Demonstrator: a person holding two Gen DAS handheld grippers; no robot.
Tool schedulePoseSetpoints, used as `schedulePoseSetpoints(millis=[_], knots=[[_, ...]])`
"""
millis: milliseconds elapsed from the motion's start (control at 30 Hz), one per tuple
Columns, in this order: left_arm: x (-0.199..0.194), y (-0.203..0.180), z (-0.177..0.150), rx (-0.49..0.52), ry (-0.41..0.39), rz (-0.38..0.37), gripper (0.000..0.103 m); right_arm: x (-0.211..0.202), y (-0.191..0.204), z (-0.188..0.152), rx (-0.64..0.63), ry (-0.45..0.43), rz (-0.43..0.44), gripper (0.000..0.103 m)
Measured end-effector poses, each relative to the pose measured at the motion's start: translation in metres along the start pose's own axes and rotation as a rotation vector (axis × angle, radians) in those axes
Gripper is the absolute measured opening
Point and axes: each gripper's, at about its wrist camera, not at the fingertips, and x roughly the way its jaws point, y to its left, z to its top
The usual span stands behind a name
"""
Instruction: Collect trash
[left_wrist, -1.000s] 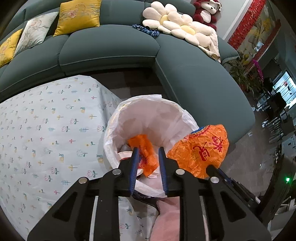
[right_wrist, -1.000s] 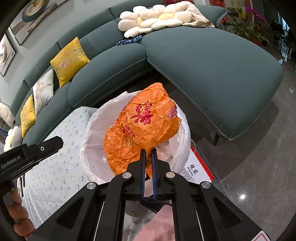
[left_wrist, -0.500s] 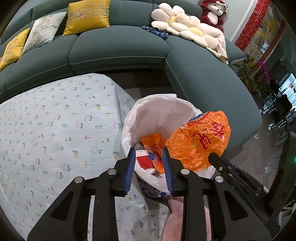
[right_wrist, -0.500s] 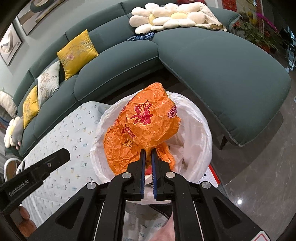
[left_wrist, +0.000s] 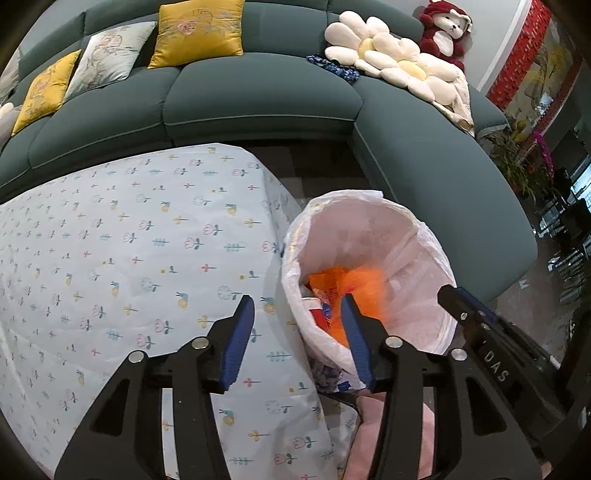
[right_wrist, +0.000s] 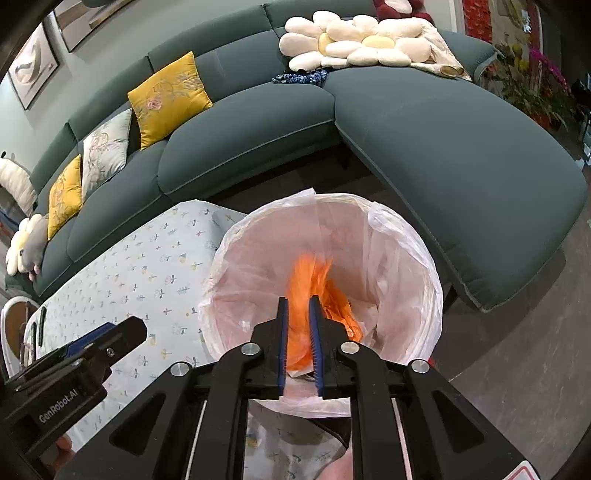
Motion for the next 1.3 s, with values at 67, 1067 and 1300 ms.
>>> schedulePoseSetpoints(millis=[67,1067,1300], knots=[[-0.002,0.003,-0.002,-0.002,-0.003,0.012,0.053,-0.002,0.002,0.001,-0.006,-0.006,-0.003,0.025],[-0.025,0.039,-0.076,0.012,-0.004,0.141,0.067,-0.037,0.021,-0.066,-0.138,-0.035,-0.098,0.067],[-0.028,0.041,-0.089,0.02,-0.017,0.176,0.073,-0.043,0.018,-0.08,-0.143,-0.046,-0.115,0.084]])
